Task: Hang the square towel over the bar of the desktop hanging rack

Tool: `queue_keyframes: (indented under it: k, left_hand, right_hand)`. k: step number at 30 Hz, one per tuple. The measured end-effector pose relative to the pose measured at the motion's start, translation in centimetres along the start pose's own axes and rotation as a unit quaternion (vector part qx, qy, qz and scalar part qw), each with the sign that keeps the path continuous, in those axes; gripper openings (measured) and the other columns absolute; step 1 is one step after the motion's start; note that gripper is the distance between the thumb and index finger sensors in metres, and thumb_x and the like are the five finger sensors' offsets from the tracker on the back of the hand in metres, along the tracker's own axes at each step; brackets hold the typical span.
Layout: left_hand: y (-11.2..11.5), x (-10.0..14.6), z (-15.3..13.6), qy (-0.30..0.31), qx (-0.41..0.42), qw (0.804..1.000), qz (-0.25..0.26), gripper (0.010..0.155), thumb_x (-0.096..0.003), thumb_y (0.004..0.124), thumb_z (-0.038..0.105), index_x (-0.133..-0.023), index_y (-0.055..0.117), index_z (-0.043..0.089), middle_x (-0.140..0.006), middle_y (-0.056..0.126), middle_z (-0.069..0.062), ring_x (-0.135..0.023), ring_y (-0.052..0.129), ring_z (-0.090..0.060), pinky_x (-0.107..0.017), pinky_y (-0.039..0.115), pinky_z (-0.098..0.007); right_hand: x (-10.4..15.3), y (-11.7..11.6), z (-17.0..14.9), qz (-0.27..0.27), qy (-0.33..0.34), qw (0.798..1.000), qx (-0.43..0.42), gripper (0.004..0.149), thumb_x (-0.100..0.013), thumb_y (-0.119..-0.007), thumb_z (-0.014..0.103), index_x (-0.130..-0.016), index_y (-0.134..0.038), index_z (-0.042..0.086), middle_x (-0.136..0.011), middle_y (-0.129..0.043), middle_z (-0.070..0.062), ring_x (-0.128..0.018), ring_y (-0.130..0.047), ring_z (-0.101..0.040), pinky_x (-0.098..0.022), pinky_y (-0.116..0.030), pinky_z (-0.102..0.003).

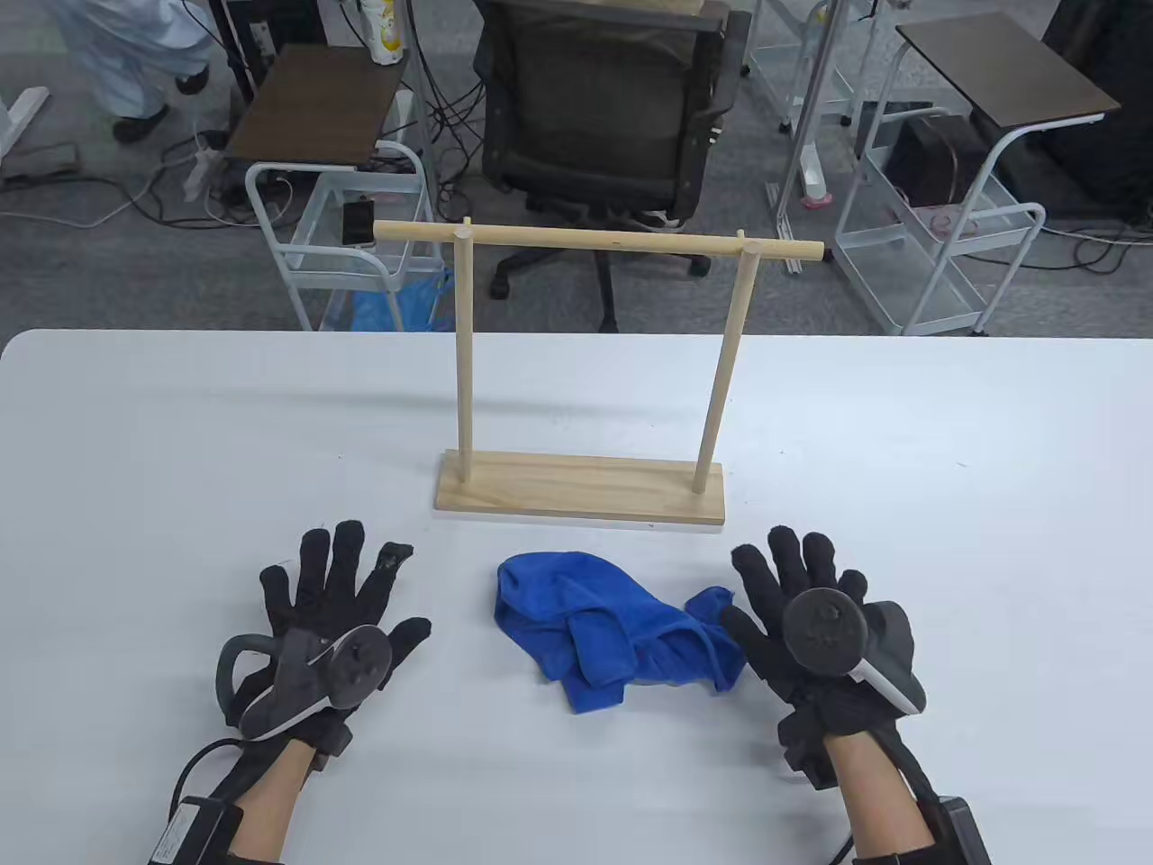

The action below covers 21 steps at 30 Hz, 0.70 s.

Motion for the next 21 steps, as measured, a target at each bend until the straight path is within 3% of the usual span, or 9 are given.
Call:
queue_keyframes:
  k: [21]
  left_hand:
    - [-0.16, 0.02, 0.02, -0.005, -0.008, 1.0, -0.005, 0.086, -0.0544, 0.036, 0.073, -0.127, 0.025, 0.03, -0.133, 0.015, -0.02, -0.118, 0.02, -0.05, -0.079, 0.026, -0.077]
  right_hand:
    - [0.11, -0.65, 0.52, 0.017, -0.004, 1.0, 0.011, 0.069, -0.064, -0.056, 0.055, -0.12, -0.032, 0.022, -0.122, -0.012, -0.017, -0.109, -0.009, -0.049, -0.069, -0.019, -0.073]
Point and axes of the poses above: the tracker on the back of each hand, its own z axis roughly to the thumb side, its own x axis roughly from the fingertips to the wrist, y = z × x, the point moved 3 cm from there along -x, roughly from the wrist to the fingertips
